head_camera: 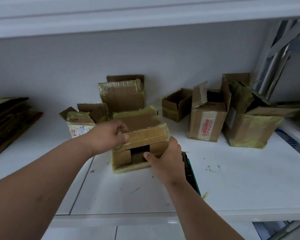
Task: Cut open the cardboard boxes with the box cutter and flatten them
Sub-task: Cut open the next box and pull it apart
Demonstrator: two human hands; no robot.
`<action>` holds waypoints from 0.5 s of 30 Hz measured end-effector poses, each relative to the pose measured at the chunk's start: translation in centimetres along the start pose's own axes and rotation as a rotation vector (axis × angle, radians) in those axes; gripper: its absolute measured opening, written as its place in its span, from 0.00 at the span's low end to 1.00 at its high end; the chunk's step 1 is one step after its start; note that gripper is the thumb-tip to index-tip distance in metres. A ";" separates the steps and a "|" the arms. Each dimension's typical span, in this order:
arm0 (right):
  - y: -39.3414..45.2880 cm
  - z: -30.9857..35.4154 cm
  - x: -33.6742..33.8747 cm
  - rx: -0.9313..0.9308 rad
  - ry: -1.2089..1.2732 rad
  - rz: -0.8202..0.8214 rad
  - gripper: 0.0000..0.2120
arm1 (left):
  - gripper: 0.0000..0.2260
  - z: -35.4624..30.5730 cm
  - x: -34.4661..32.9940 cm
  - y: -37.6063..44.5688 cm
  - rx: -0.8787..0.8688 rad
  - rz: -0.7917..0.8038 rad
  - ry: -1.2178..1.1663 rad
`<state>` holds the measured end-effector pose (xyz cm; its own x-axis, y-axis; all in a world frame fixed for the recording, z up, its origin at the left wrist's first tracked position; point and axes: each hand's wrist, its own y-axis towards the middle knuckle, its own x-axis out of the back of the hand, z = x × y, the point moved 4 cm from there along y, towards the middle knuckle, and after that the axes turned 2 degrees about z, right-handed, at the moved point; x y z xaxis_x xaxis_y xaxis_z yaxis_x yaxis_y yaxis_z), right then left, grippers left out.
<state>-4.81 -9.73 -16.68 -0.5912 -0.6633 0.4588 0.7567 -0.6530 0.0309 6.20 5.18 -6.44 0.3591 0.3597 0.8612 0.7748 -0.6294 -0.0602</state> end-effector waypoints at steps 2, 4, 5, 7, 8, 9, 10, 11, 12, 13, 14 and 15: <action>0.2 0.3 -0.2 0.003 -0.086 -0.048 0.40 | 0.08 0.2 -0.1 0.1 -0.026 -0.016 -0.008; 0.2 0.6 -0.4 0.012 -0.153 -0.102 0.39 | 0.09 0.4 0.0 0.2 -0.062 -0.030 -0.040; 0.2 0.6 -0.4 0.012 -0.173 -0.115 0.38 | 0.09 0.5 0.1 0.2 -0.078 -0.038 -0.039; 0.2 0.8 -0.4 0.019 -0.170 -0.114 0.33 | 0.09 0.5 0.1 0.2 -0.116 -0.061 0.020; 0.2 0.7 -0.4 0.023 -0.146 -0.100 0.32 | 0.08 0.4 0.0 0.2 -0.136 -0.083 0.054; 0.2 0.6 -0.3 0.025 -0.120 -0.077 0.30 | 0.07 0.2 -0.2 0.2 -0.152 -0.113 0.082; 0.2 0.4 -0.1 0.025 -0.095 -0.051 0.30 | 0.06 0.1 -0.4 0.3 -0.160 -0.142 0.101; 0.1 0.1 0.2 0.024 -0.067 -0.028 0.29 | 0.05 -0.1 -0.6 0.3 -0.163 -0.168 0.120; 0.0 -0.3 0.7 0.018 -0.027 -0.012 0.29 | 0.05 -0.2 -0.8 0.4 -0.164 -0.190 0.143; 0.0 -0.8 1.2 0.007 0.027 -0.003 0.29 | 0.04 -0.2 -1.0 0.6 -0.160 -0.208 0.180; -0.2 -1.1 1.7 -0.010 0.079 0.010 0.28 | 0.02 -0.1 -1.3 0.7 -0.151 -0.220 0.240; -0.2 -1.4 2.1 -0.020 0.108 0.030 0.26 | 0.02 0.0 -1.6 0.8 -0.136 -0.228 0.313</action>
<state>-6.60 -11.45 -16.94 -0.5961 -0.7171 0.3613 0.7692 -0.6390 0.0008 6.25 4.12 -7.84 -0.0060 0.2864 0.9581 0.7328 -0.6507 0.1991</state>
